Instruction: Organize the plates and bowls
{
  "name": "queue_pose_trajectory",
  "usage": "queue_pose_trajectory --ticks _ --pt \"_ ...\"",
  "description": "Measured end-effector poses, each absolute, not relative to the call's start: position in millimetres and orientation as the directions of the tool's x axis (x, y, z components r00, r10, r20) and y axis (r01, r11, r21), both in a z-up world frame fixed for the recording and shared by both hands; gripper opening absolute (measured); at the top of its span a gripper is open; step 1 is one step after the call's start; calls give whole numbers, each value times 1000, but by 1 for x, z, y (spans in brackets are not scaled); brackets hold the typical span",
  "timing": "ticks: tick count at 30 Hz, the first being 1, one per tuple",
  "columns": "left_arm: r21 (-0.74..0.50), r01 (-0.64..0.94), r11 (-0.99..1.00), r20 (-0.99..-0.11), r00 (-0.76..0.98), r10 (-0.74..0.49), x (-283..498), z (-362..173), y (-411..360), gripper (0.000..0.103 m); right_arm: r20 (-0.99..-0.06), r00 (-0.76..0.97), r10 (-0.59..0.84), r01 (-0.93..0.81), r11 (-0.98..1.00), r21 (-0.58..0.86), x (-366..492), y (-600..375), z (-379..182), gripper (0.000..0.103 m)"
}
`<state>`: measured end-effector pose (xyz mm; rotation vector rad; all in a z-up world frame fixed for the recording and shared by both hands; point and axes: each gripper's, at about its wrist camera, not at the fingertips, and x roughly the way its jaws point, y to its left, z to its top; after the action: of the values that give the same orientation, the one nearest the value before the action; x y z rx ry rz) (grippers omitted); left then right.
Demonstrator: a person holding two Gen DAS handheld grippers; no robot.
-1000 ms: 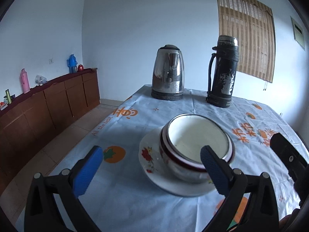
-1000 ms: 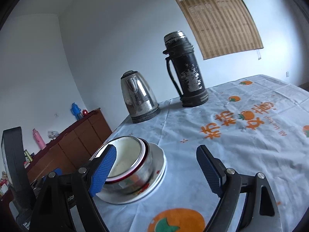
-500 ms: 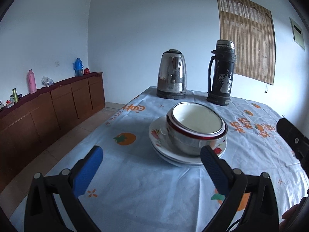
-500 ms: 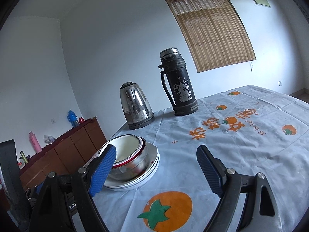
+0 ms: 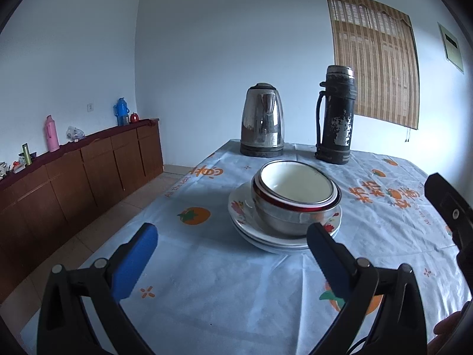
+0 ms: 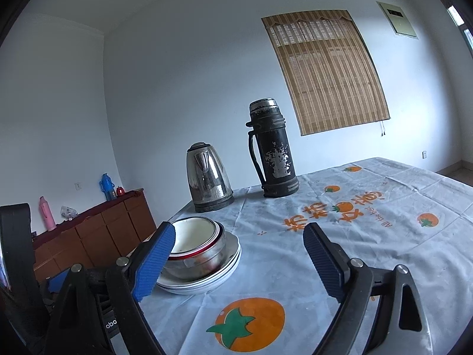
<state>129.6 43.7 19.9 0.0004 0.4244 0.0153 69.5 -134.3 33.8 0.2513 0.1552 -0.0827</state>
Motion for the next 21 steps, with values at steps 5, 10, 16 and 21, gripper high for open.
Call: queue_pose_trajectory --ticks 5,10,16,21 --pt "5 -20 1000 -404 915 20 128 22 44 102 -164 984 -63 103 964 244 69 -135 34 90" --pt "4 -21 1000 -400 916 21 125 24 45 102 -149 986 -68 103 965 241 65 -134 35 90" --pt "3 -18 1000 -389 921 18 120 28 45 102 -136 988 -77 110 962 249 62 -136 36 90" --pt "-6 -29 1000 -380 925 24 117 33 47 102 -151 985 -82 118 963 243 64 -136 35 90"
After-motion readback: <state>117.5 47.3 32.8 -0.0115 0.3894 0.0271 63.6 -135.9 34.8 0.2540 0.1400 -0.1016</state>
